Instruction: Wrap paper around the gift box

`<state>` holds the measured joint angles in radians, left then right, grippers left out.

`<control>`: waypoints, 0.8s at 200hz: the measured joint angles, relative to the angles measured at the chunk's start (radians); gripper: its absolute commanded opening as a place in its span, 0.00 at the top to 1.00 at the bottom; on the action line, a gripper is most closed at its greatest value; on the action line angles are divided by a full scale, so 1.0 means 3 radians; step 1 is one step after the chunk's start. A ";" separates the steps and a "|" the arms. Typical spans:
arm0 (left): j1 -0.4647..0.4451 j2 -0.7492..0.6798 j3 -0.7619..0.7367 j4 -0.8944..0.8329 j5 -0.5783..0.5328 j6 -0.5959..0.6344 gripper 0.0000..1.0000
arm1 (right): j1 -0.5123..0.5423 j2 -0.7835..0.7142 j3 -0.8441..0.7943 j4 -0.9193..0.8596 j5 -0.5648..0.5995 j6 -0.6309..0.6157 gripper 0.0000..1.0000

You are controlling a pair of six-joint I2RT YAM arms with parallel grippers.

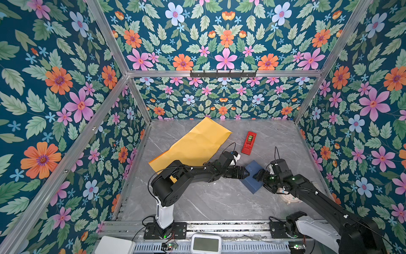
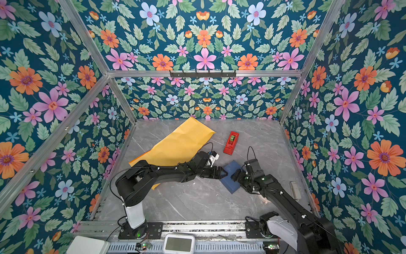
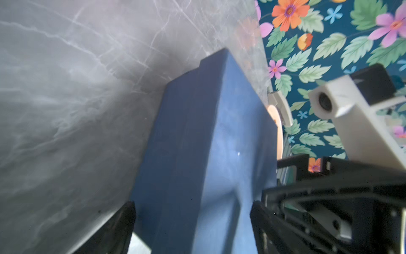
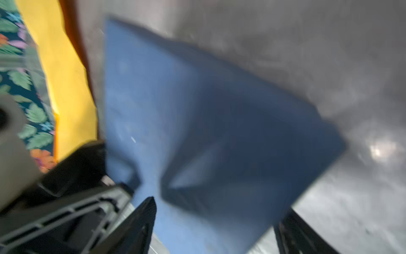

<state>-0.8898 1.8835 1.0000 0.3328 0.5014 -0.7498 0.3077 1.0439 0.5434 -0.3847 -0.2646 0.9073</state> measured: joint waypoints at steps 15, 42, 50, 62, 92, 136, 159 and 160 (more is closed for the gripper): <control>0.0000 0.0100 0.0111 0.0045 0.0003 -0.0032 0.17 | -0.0202 0.0145 0.0053 0.0160 -0.0092 -0.0074 0.19; 0.0006 0.0389 0.0443 0.0086 -0.0010 -0.0109 0.17 | -0.0524 0.0460 0.0270 0.0299 -0.0192 -0.0296 0.20; 0.0006 0.0464 0.0530 0.0094 -0.0022 -0.0120 0.17 | -0.0623 0.0521 0.0298 0.0340 -0.0229 -0.0356 0.20; 0.0000 0.0595 0.0715 0.0085 -0.0027 -0.0134 0.17 | -0.0818 0.0657 0.0355 0.0376 -0.0290 -0.0450 0.20; -0.0001 0.0969 0.1269 0.0019 -0.0033 -0.0172 0.16 | -0.1158 0.1048 0.0577 0.0486 -0.0389 -0.0642 0.21; 0.0005 0.1387 0.1985 -0.0164 -0.0140 -0.0098 0.11 | -0.1511 0.1686 0.1088 0.0580 -0.0488 -0.0816 0.22; 0.0062 0.1455 0.2145 -0.0264 -0.0175 -0.0006 0.04 | -0.1619 0.1962 0.1442 0.0567 -0.0463 -0.0909 0.15; 0.0066 0.1455 0.2145 -0.0266 -0.0179 -0.0008 0.04 | -0.1624 0.1980 0.1462 0.0563 -0.0459 -0.0917 0.15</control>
<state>-0.8700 2.3199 1.6436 0.2531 0.4477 -0.7521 -0.1795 1.6379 0.9821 -0.2157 -0.4023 0.6323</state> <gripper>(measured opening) 0.916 0.807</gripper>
